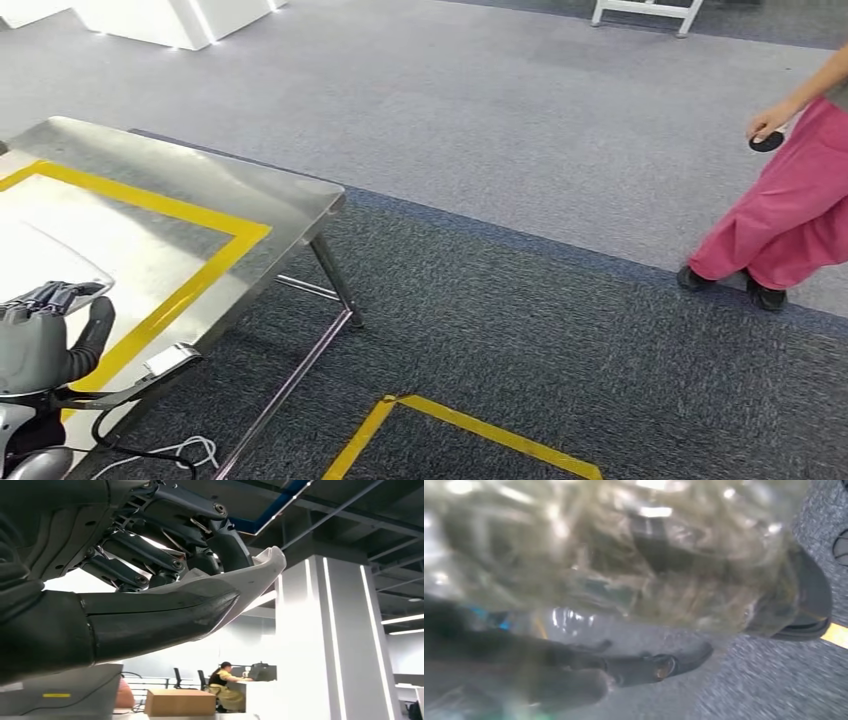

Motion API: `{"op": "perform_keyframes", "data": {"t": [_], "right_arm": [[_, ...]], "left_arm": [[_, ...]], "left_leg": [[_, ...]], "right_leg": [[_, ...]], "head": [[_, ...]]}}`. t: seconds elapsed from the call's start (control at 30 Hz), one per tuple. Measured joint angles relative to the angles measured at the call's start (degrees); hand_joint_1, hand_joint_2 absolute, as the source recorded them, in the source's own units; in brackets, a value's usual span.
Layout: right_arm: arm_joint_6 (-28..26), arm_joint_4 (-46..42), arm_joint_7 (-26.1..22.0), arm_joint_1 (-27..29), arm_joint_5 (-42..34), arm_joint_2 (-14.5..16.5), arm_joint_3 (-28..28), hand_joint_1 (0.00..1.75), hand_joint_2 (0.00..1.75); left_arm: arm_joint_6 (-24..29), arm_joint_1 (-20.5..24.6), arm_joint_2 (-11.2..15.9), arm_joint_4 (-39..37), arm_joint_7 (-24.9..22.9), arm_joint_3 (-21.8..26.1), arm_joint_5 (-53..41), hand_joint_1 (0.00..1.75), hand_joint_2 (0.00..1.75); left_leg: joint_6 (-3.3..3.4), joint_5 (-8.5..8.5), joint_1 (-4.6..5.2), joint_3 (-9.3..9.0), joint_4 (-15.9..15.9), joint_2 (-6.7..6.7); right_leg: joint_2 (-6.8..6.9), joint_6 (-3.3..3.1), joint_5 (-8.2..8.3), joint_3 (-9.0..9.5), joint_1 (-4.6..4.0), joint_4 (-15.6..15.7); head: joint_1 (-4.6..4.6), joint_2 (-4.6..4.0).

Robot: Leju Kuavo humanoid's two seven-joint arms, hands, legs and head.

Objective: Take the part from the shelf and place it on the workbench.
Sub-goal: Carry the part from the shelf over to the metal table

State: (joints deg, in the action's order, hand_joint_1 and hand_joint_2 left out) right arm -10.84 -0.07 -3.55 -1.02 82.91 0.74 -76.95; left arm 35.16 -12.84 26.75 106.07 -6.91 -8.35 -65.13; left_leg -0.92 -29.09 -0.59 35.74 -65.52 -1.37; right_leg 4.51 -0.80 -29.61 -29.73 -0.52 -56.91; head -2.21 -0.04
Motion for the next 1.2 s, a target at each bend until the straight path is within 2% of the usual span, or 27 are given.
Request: {"op": "perform_keyframes", "data": {"t": [0.07,0.1,0.17,0.2,0.23,0.3,0.33,0.37,0.4,0.43,0.5,0.53,0.6,0.63,0.67,0.7,0.73,0.8,0.83,0.87,0.9,0.93,0.97,1.0,1.07,1.13,1.2], "right_arm": [[-0.2,0.0,0.0,-0.1,0.4,0.0,0.1,0.00,0.00],[-0.2,0.0,0.0,-0.1,0.5,0.0,0.1,0.00,0.00],[-0.3,0.0,0.0,-0.2,0.7,0.0,0.2,0.00,0.00],[-0.3,0.0,0.1,-0.4,0.8,0.0,0.3,0.00,0.00],[-0.2,0.0,0.1,-0.5,0.8,0.0,0.4,0.00,0.00],[-0.2,0.0,-0.2,-0.7,0.9,-0.1,0.6,0.00,0.00],[-0.2,0.0,-0.3,-0.7,0.9,0.0,0.7,0.00,0.00],[-0.1,0.0,-0.5,-0.6,0.9,0.0,0.7,0.00,0.00],[-0.1,0.0,-0.4,-0.5,0.9,0.0,0.8,0.00,0.00],[-0.1,0.0,-0.3,-0.5,0.9,-0.1,0.8,0.00,0.00],[-0.2,0.0,-0.2,-0.5,0.9,-0.1,0.9,0.00,0.00],[-0.2,0.0,-0.2,-0.5,0.9,-0.1,0.9,0.00,0.00],[-0.2,0.0,-0.5,-0.5,0.9,-0.1,1.0,0.00,0.00],[-0.2,0.0,-0.6,-0.5,0.9,-0.1,1.0,0.00,0.00],[-0.2,0.0,-0.7,-0.5,0.9,-0.1,1.0,0.00,0.00],[-0.2,0.0,-0.6,-0.5,0.9,-0.1,1.1,0.00,0.00],[-0.3,0.0,-0.5,-0.6,0.9,0.0,1.1,0.00,0.00],[-0.3,0.0,-0.6,-0.5,0.9,0.0,1.1,0.00,0.00],[-0.3,0.0,-0.6,-0.4,0.9,-0.1,1.1,0.00,0.00],[-0.4,0.0,-0.6,-0.3,0.9,-0.1,1.1,0.00,0.00],[-0.4,0.0,-0.6,-0.2,0.9,-0.1,1.1,0.00,0.00],[-0.4,0.0,-0.6,-0.2,0.9,-0.1,1.1,0.00,0.00],[-0.4,0.0,-0.6,-0.2,0.9,-0.1,1.1,0.00,0.00],[-0.4,0.0,-0.6,-0.3,0.8,-0.1,1.1,0.00,0.00],[-0.4,0.0,-0.6,-0.5,0.7,-0.1,1.1,0.00,0.00],[-0.3,0.0,-0.6,-0.7,0.6,-0.1,1.1,0.00,0.00],[-0.3,0.0,-0.5,-1.0,0.6,-0.1,1.1,0.00,0.00]], "left_arm": [[0.0,0.3,0.0,0.0,0.0,-0.2,0.0,1.75,1.75],[-0.1,0.5,-0.1,0.0,0.0,-0.3,-0.1,1.75,1.75],[-0.2,0.6,-0.1,0.0,0.0,-0.5,-0.3,1.75,1.75],[-0.2,0.6,-0.1,0.0,0.0,-0.6,-0.4,1.75,1.75],[-0.2,0.7,-0.2,0.0,-0.1,-0.8,-0.5,1.75,1.75],[-0.2,0.9,-0.3,0.0,-0.1,-1.1,-0.6,1.75,1.75],[-0.2,1.0,-0.4,0.0,-0.1,-1.2,-0.6,1.75,1.75],[-0.2,1.0,-0.5,0.0,-0.1,-1.3,-0.7,1.75,1.75],[-0.2,1.0,-0.5,0.0,-0.1,-1.4,-0.8,1.75,1.75],[-0.2,1.0,-0.6,-0.1,-0.2,-1.5,-0.9,1.75,1.75],[-0.2,1.0,-0.6,-0.1,-0.2,-1.5,-1.0,1.75,1.75],[-0.2,1.0,-0.6,-0.1,-0.2,-1.5,-1.0,1.75,1.75],[-0.1,1.0,-0.6,-0.1,-0.2,-1.4,-1.0,1.75,1.75],[0.0,1.0,-0.6,-0.1,-0.2,-1.3,-1.0,1.75,1.75],[0.0,0.8,-0.5,-0.1,-0.2,-1.3,-1.0,1.75,1.75],[0.0,0.7,-0.4,-0.1,-0.2,-1.2,-1.0,1.75,1.75],[0.0,0.6,-0.3,-0.1,-0.2,-1.2,-1.0,1.75,1.75],[0.0,0.7,-0.2,-0.1,-0.2,-1.1,-1.0,1.75,1.75],[0.0,0.8,-0.2,-0.1,-0.2,-1.1,-1.0,1.75,1.75],[0.0,0.8,-0.2,-0.1,-0.2,-1.2,-1.0,1.75,1.75],[0.0,0.7,-0.2,-0.2,-0.2,-1.2,-1.0,1.75,1.75],[0.0,0.7,-0.2,-0.2,-0.2,-1.2,-1.0,1.75,1.75],[0.0,0.6,-0.2,-0.2,-0.3,-1.2,-1.0,1.75,1.75],[0.0,0.6,-0.2,-0.2,-0.3,-1.2,-1.0,1.75,1.75],[0.0,0.8,-0.2,-0.3,-0.3,-1.1,-1.0,1.75,1.75],[0.0,0.9,-0.1,-0.3,-0.3,-1.1,-1.0,1.75,1.75],[0.0,0.8,-0.1,-0.3,-0.3,-1.1,-1.0,1.75,1.75]], "left_leg": [[0.80,1.67,0.78,-3.25,6.2,-2.67],[1.10,1.59,1.10,-3.70,7.3,-3.34],[1.56,1.70,1.16,-3.56,7.7,-2.23],[1.82,1.89,0.98,-3.56,8.0,-1.50],[2.10,2.10,0.75,-3.56,8.2,-0.80],[2.48,2.37,0.37,-3.50,8.4,0.51],[2.55,2.41,0.31,-3.38,8.4,1.25],[2.56,2.46,0.28,-3.30,8.4,2.04],[2.50,2.50,0.25,-3.26,8.4,2.89],[2.43,2.54,0.20,-3.27,8.4,3.75],[2.11,2.59,0.03,-3.36,8.3,5.38],[1.82,2.57,0.03,-3.28,8.1,6.15],[1.05,2.71,-0.02,-2.76,7.9,7.56],[0.61,2.90,-0.11,-2.43,7.8,8.30],[0.25,3.07,-0.27,-2.15,7.8,8.93],[-0.06,3.00,-0.33,-1.93,7.6,8.57],[-0.32,2.42,-0.28,-1.51,6.8,7.24],[-0.73,-0.49,-0.13,0.68,1.9,3.42],[-0.88,-2.34,-0.14,2.38,-1.7,2.27],[-0.96,-3.76,-0.19,3.99,-5.2,1.88],[-0.94,-4.25,-0.21,4.96,-7.4,1.79],[-0.83,-3.72,-0.19,5.00,-7.7,1.74],[-0.60,-2.18,-0.12,3.92,-5.8,1.57],[-0.20,-0.16,0.06,1.95,-2.3,0.93],[0.80,2.02,0.81,-1.74,4.5,-1.62],[1.46,1.88,1.40,-2.84,7.0,-2.84],[1.90,2.10,1.25,-2.87,7.6,-1.57]], "right_leg": [[1.34,0.34,-0.33,0.22,-0.33,-0.1],[2.02,0.55,-0.46,0.26,-0.44,-0.2],[3.37,1.00,-0.70,0.32,-0.55,-0.2],[2.78,1.35,-1.08,0.22,-0.49,-0.5],[1.35,1.67,-1.91,-0.25,-0.39,-1.6],[-2.70,2.24,-5.08,-2.93,-0.01,-7.4],[-3.80,2.38,-6.89,-4.97,0.16,-11.6],[-4.24,2.52,-8.05,-6.77,0.30,-15.1],[-4.39,2.63,-8.11,-7.84,0.42,-16.9],[-4.49,2.70,-6.99,-7.82,0.53,-16.4],[-5.70,2.80,-2.56,-4.86,0.87,-9.5],[-7.26,2.83,-0.95,-3.09,1.13,-5.6],[-9.48,2.64,0.04,-0.92,1.42,-1.2],[-9.68,2.41,-0.20,-0.62,1.37,-0.8],[-8.97,2.07,-0.18,-0.48,1.32,-0.7],[-8.24,1.75,-0.07,-0.43,1.29,-0.6],[-7.48,1.38,0.01,-0.34,1.29,-0.5],[-5.76,0.76,-0.01,-0.22,1.16,-0.3],[-4.87,0.53,-0.11,-0.21,1.01,-0.3],[-3.94,0.39,-0.21,-0.20,0.86,-0.3],[-3.03,0.29,-0.30,-0.17,0.71,-0.3],[-2.16,0.22,-0.40,-0.11,0.55,-0.3],[-1.32,0.19,-0.52,0.02,0.40,-0.3],[-0.56,0.19,-0.66,0.22,0.26,-0.3],[0.75,0.42,-1.01,0.49,-0.12,-0.3],[2.05,0.78,-1.27,0.64,-0.40,-0.3],[3.07,1.28,-1.58,0.93,-0.44,-0.3]], "head": [[0.00,0.00],[-0.01,0.00],[-0.02,0.01],[0.04,0.00],[0.16,0.00],[0.49,-0.01],[0.57,-0.01],[0.61,-0.01],[0.63,0.00],[0.63,0.00],[0.66,0.00],[0.67,0.00],[0.64,0.00],[0.60,0.00],[0.58,0.00],[0.57,-0.01],[0.38,-0.01],[-0.01,-0.01],[-0.18,-0.01],[-0.21,-0.01],[-0.21,-0.01],[-0.23,0.00],[-0.23,0.00],[-0.23,0.00],[-0.22,0.00],[-0.18,-0.01],[-0.16,0.00]]}}
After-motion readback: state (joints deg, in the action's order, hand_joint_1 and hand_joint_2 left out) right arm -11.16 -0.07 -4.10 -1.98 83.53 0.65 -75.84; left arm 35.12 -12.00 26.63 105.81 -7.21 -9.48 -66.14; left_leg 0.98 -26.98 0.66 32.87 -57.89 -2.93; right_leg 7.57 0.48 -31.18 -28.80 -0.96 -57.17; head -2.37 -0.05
